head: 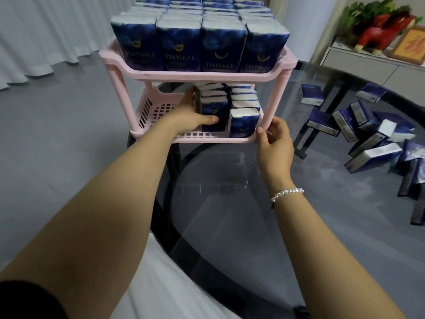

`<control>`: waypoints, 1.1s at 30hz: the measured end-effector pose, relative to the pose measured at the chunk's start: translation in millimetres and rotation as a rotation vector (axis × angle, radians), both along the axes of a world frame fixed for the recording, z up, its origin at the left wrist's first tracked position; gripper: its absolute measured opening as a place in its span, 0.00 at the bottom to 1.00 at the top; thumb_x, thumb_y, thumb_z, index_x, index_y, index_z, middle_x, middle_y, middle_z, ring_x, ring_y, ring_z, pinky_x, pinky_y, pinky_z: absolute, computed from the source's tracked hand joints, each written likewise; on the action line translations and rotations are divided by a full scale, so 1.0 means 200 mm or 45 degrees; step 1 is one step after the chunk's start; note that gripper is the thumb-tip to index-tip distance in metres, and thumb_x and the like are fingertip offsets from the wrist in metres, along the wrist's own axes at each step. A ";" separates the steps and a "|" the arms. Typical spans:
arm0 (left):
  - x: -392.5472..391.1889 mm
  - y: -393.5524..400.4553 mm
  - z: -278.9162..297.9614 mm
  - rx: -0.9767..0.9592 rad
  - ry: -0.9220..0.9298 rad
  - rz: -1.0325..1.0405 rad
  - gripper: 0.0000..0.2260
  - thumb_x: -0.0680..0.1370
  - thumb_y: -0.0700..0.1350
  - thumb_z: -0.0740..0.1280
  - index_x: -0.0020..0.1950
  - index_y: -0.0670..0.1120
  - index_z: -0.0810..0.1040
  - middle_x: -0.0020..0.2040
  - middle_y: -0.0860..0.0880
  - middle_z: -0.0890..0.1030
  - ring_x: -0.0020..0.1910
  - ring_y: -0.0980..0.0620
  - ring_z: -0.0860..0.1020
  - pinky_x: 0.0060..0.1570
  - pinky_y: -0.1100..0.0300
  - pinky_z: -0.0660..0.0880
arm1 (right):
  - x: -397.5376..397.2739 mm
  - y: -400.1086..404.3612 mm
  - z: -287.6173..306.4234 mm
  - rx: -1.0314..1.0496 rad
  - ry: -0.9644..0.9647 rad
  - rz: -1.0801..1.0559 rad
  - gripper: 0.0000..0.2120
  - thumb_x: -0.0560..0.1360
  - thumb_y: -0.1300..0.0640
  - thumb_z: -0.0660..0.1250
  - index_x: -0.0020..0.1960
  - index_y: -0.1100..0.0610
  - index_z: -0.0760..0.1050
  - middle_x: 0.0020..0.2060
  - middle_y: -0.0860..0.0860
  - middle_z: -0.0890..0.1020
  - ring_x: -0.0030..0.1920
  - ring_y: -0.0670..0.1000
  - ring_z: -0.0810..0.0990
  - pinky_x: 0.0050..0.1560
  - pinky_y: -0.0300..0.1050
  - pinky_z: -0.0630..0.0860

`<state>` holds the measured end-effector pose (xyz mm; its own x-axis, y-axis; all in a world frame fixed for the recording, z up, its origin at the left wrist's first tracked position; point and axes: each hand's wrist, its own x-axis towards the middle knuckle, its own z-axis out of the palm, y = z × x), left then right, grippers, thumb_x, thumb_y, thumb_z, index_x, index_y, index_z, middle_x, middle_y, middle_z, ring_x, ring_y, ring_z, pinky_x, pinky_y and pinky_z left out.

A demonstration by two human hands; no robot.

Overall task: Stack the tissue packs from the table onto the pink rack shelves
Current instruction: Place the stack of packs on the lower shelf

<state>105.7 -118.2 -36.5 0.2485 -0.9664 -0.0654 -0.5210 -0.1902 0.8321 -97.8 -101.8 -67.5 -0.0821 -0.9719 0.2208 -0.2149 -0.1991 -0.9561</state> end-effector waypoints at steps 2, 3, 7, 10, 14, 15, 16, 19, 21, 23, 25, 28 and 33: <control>-0.02 -0.02 0.00 -0.014 -0.031 -0.036 0.45 0.71 0.47 0.74 0.78 0.50 0.47 0.77 0.49 0.60 0.74 0.48 0.62 0.72 0.53 0.62 | 0.00 0.00 0.00 -0.012 0.024 -0.010 0.10 0.77 0.60 0.63 0.58 0.53 0.73 0.40 0.37 0.77 0.40 0.35 0.76 0.39 0.22 0.69; -0.03 -0.03 0.00 -0.032 -0.047 -0.035 0.44 0.71 0.47 0.74 0.78 0.52 0.48 0.76 0.48 0.61 0.73 0.48 0.64 0.72 0.50 0.63 | 0.00 0.00 0.00 -0.016 0.035 -0.012 0.10 0.77 0.59 0.63 0.58 0.53 0.73 0.40 0.37 0.77 0.40 0.35 0.76 0.39 0.22 0.69; -0.06 -0.06 -0.01 -0.089 -0.089 0.071 0.39 0.74 0.46 0.72 0.77 0.51 0.51 0.76 0.48 0.61 0.72 0.47 0.65 0.71 0.50 0.64 | -0.01 -0.01 -0.01 -0.014 0.056 -0.008 0.10 0.77 0.59 0.63 0.58 0.51 0.72 0.39 0.36 0.77 0.41 0.37 0.77 0.39 0.22 0.69; -0.05 -0.07 -0.02 -0.109 -0.027 0.097 0.36 0.73 0.46 0.71 0.76 0.51 0.56 0.74 0.49 0.65 0.71 0.47 0.67 0.70 0.49 0.65 | -0.01 -0.02 -0.02 -0.023 0.065 -0.008 0.10 0.77 0.58 0.63 0.58 0.50 0.72 0.40 0.36 0.77 0.42 0.37 0.77 0.39 0.22 0.69; -0.05 -0.05 -0.01 -0.023 -0.069 0.056 0.30 0.78 0.46 0.65 0.77 0.52 0.54 0.72 0.48 0.68 0.69 0.46 0.68 0.59 0.61 0.64 | -0.01 -0.01 -0.01 -0.024 0.051 -0.005 0.10 0.77 0.58 0.63 0.58 0.51 0.73 0.41 0.37 0.78 0.43 0.38 0.77 0.39 0.22 0.69; -0.06 -0.04 0.00 -0.022 -0.093 0.043 0.30 0.79 0.46 0.65 0.77 0.51 0.54 0.72 0.48 0.69 0.68 0.45 0.68 0.57 0.61 0.63 | 0.00 -0.01 -0.01 -0.022 0.045 -0.003 0.10 0.77 0.58 0.63 0.58 0.51 0.73 0.41 0.37 0.78 0.43 0.38 0.77 0.39 0.21 0.69; -0.06 -0.03 0.01 -0.020 -0.123 0.029 0.29 0.79 0.46 0.64 0.77 0.51 0.53 0.72 0.48 0.69 0.68 0.45 0.69 0.56 0.61 0.63 | 0.00 -0.01 -0.01 -0.021 0.041 -0.002 0.10 0.77 0.58 0.63 0.58 0.51 0.73 0.41 0.36 0.78 0.43 0.38 0.77 0.39 0.21 0.69; -0.08 -0.03 0.02 0.020 -0.181 0.009 0.28 0.80 0.45 0.63 0.77 0.49 0.53 0.71 0.46 0.69 0.66 0.45 0.70 0.54 0.61 0.62 | 0.00 -0.01 -0.01 -0.028 0.041 -0.003 0.09 0.77 0.58 0.63 0.57 0.50 0.73 0.40 0.36 0.77 0.42 0.37 0.77 0.38 0.21 0.68; -0.09 -0.04 0.02 0.039 -0.180 0.005 0.28 0.80 0.45 0.63 0.76 0.48 0.54 0.71 0.45 0.69 0.66 0.45 0.70 0.54 0.61 0.63 | 0.00 -0.01 -0.01 -0.031 0.040 0.001 0.09 0.77 0.58 0.63 0.57 0.50 0.72 0.40 0.36 0.77 0.42 0.38 0.77 0.39 0.21 0.69; -0.07 -0.04 0.02 0.057 -0.159 0.021 0.30 0.79 0.46 0.64 0.76 0.48 0.53 0.71 0.46 0.70 0.66 0.45 0.70 0.55 0.60 0.64 | 0.00 -0.01 -0.02 -0.025 0.034 0.008 0.10 0.77 0.58 0.63 0.57 0.50 0.72 0.41 0.37 0.78 0.43 0.39 0.77 0.41 0.24 0.70; -0.05 -0.05 0.01 0.092 -0.126 0.044 0.35 0.78 0.48 0.66 0.78 0.48 0.48 0.73 0.46 0.68 0.68 0.45 0.69 0.59 0.58 0.65 | 0.00 -0.02 -0.02 -0.026 0.024 0.018 0.10 0.77 0.59 0.63 0.58 0.50 0.72 0.41 0.37 0.78 0.43 0.39 0.77 0.43 0.28 0.71; -0.04 -0.03 0.02 0.138 -0.114 0.069 0.42 0.77 0.52 0.67 0.78 0.48 0.40 0.76 0.47 0.62 0.72 0.43 0.65 0.64 0.55 0.65 | -0.01 -0.02 -0.02 -0.029 0.027 0.022 0.10 0.77 0.59 0.63 0.58 0.51 0.72 0.41 0.38 0.78 0.43 0.39 0.77 0.42 0.26 0.71; -0.06 0.00 0.02 0.126 -0.155 0.068 0.42 0.77 0.52 0.67 0.78 0.46 0.39 0.76 0.46 0.63 0.70 0.44 0.68 0.56 0.61 0.65 | -0.01 -0.02 -0.02 -0.038 0.025 0.018 0.11 0.77 0.60 0.63 0.58 0.51 0.72 0.42 0.40 0.78 0.42 0.39 0.77 0.41 0.25 0.71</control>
<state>93.7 -118.7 -32.0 0.3115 -0.9418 -0.1261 -0.6040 -0.2987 0.7389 -98.9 -106.5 -71.4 -0.0634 -0.9659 0.2510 -0.2305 -0.2305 -0.9454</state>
